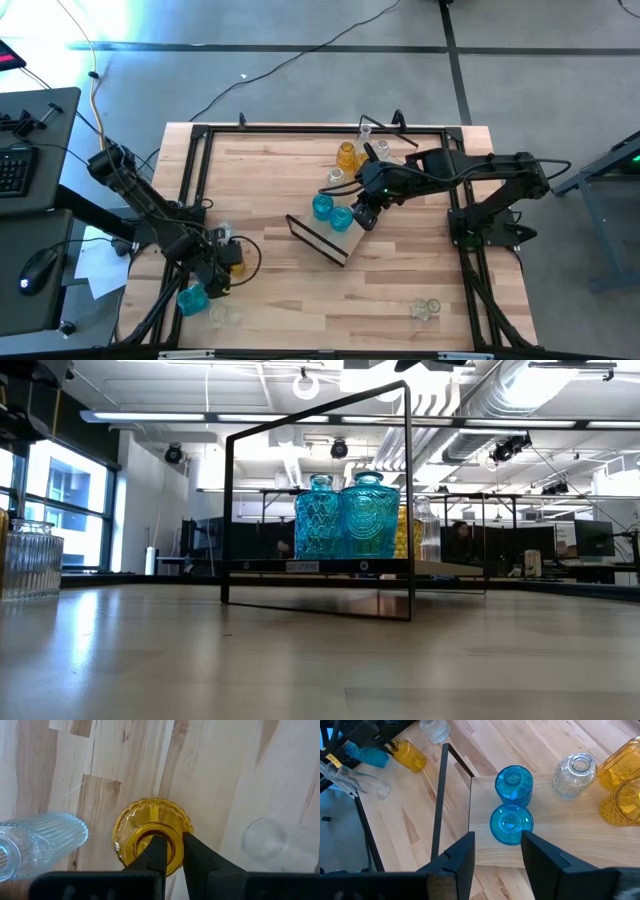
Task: Sort vases onto shelf
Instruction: Put the yellow vase on the shelf and align with the other yellow vase
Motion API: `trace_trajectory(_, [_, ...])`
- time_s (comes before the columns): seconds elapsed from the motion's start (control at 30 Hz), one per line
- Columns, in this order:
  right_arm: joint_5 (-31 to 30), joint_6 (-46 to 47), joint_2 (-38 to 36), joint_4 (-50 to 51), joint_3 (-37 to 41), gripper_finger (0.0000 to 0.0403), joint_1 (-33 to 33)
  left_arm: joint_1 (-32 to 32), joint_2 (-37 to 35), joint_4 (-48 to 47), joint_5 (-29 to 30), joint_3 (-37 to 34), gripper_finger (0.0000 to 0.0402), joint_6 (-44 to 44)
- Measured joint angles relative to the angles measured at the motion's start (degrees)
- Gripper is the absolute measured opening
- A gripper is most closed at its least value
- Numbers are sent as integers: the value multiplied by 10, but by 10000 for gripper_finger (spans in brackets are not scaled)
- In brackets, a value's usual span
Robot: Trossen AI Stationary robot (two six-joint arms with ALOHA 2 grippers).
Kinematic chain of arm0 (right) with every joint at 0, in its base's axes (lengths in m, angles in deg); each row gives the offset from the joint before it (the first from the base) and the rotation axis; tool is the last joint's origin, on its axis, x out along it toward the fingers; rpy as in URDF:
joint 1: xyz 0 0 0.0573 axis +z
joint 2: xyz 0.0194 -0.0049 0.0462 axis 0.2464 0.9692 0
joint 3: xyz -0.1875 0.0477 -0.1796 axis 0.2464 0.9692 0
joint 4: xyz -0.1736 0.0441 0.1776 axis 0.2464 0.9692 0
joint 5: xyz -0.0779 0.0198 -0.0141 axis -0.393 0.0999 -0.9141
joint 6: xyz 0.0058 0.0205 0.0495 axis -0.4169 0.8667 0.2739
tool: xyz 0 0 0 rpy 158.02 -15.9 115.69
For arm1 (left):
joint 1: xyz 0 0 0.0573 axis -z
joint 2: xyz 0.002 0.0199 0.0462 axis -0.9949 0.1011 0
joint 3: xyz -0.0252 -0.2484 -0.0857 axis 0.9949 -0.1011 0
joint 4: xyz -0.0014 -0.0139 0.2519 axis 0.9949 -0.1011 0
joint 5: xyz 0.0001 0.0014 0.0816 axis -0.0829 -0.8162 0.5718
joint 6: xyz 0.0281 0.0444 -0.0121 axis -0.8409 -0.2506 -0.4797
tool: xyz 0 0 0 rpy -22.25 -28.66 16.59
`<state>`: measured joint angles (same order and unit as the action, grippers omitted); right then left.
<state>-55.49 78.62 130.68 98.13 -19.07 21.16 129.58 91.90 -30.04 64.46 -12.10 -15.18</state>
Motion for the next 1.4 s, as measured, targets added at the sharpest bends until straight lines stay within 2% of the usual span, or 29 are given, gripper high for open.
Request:
trace_trajectory(0.2, [0, 0, 0, 0, 0, 140, 0, -9, 2, -34, -3, 21, 33, -6])
trace_trajectory(0.47, [0, 0, 0, 0, 0, 140, 0, -34, 1, -63, -5, 50, 26, -48])
trace_trajectory(0.6, [0, 0, 0, 0, 0, 140, 0, -56, 1, -78, -5, 81, 30, -83])
trace_trajectory(0.73, [0, -1, 0, 0, 0, 140, 0, -83, 1, -138, -2, 125, 28, -120])
trace_trajectory(1.03, [0, -11, 0, 0, 0, 140, 0, -149, 0, -285, 55, 260, 31, -206])
trace_trajectory(1.2, [0, -13, 0, 0, 0, 140, 0, -191, 0, -302, 95, 319, 30, -259])
trace_trajectory(1.4, [0, -14, 0, 0, 0, 140, 0, -242, 0, -300, 123, 342, 31, -321])
